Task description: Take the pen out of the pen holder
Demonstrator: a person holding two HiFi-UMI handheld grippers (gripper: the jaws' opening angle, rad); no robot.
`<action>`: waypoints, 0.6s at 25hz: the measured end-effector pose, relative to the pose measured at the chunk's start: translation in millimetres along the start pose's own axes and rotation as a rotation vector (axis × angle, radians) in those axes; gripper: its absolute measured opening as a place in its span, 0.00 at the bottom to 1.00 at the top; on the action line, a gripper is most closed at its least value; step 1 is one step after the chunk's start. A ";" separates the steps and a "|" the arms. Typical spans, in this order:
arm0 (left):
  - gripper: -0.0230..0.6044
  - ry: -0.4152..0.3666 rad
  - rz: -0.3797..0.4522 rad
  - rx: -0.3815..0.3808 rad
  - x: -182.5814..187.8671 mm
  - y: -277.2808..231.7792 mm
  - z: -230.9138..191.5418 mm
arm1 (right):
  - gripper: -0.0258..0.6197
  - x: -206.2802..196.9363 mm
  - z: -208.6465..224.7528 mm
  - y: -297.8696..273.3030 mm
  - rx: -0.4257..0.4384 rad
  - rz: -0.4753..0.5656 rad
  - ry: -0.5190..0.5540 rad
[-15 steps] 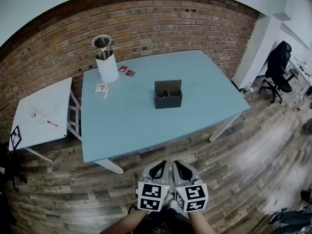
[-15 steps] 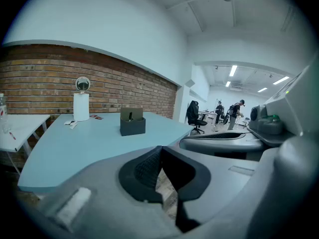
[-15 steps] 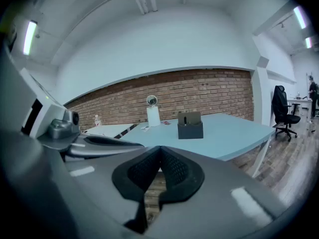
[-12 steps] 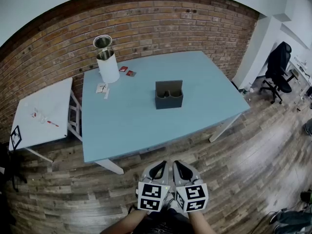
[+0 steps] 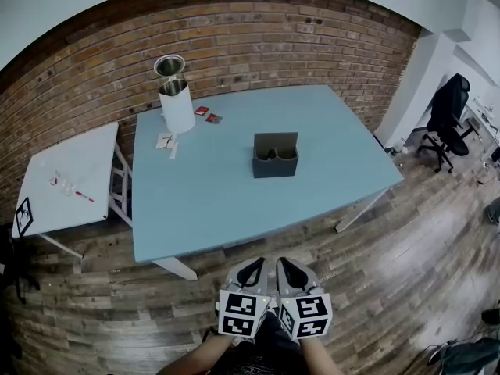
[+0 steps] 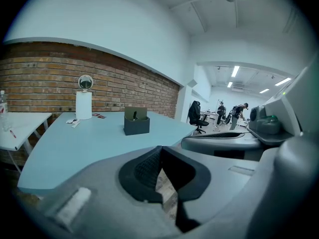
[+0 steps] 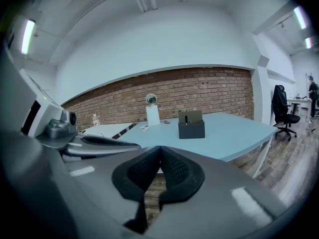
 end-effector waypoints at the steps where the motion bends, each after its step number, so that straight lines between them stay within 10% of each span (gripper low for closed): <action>1: 0.03 0.001 0.001 0.005 1.0 -2.8 -2.8 | 0.04 0.8 0.7 -3.7 0.005 -0.001 0.004; 15: 0.03 0.008 -0.012 0.056 28.9 -71.6 -24.3 | 0.04 25.8 47.0 -64.5 0.060 -0.012 0.028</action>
Point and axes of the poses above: the fingertips, and each gripper's own axes: y backward along the fingers, z to its right, x out of its top, the point moved 1 cm from there along y, backward along the fingers, and after that the axes turned 1 degree about x, right-handed, at the moved point
